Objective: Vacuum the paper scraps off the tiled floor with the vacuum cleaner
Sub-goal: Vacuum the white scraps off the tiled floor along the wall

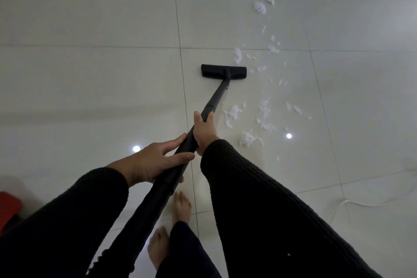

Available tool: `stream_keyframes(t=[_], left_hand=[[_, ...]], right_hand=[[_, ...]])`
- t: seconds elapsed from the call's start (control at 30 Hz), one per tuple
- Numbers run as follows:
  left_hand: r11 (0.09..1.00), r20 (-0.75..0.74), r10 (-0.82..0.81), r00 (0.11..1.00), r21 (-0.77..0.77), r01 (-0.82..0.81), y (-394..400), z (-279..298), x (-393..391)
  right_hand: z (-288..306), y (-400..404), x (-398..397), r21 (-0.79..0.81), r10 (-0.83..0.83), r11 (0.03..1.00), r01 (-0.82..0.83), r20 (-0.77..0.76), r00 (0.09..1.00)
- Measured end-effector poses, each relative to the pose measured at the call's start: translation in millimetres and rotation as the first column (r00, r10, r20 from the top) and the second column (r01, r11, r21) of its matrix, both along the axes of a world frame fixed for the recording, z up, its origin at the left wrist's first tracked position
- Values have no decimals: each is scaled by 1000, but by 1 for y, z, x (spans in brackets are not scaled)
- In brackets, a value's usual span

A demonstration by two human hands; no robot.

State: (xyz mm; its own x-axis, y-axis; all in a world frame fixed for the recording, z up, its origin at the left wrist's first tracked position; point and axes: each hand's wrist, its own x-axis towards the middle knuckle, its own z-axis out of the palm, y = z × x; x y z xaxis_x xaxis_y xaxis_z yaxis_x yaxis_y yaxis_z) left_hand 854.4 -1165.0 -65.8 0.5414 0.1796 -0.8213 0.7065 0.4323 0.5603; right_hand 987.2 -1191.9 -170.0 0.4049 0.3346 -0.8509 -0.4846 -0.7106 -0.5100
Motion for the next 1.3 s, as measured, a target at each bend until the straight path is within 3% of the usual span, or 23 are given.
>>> stream_keyframes(t=[0.77, 1.13, 1.3], left_hand=[[998, 5, -52, 999, -29, 52, -111, 15, -59], [995, -9, -101, 995, -28, 100, -195, 19, -78], [991, -10, -133, 991, -24, 133, -223, 22, -90]], right_hand=[[11, -122, -60, -28, -51, 998, 52, 34, 998], [13, -210, -77, -60, 10, 998, -7, 38, 999], [17, -242, -93, -67, -85, 994, 86, 16, 996]])
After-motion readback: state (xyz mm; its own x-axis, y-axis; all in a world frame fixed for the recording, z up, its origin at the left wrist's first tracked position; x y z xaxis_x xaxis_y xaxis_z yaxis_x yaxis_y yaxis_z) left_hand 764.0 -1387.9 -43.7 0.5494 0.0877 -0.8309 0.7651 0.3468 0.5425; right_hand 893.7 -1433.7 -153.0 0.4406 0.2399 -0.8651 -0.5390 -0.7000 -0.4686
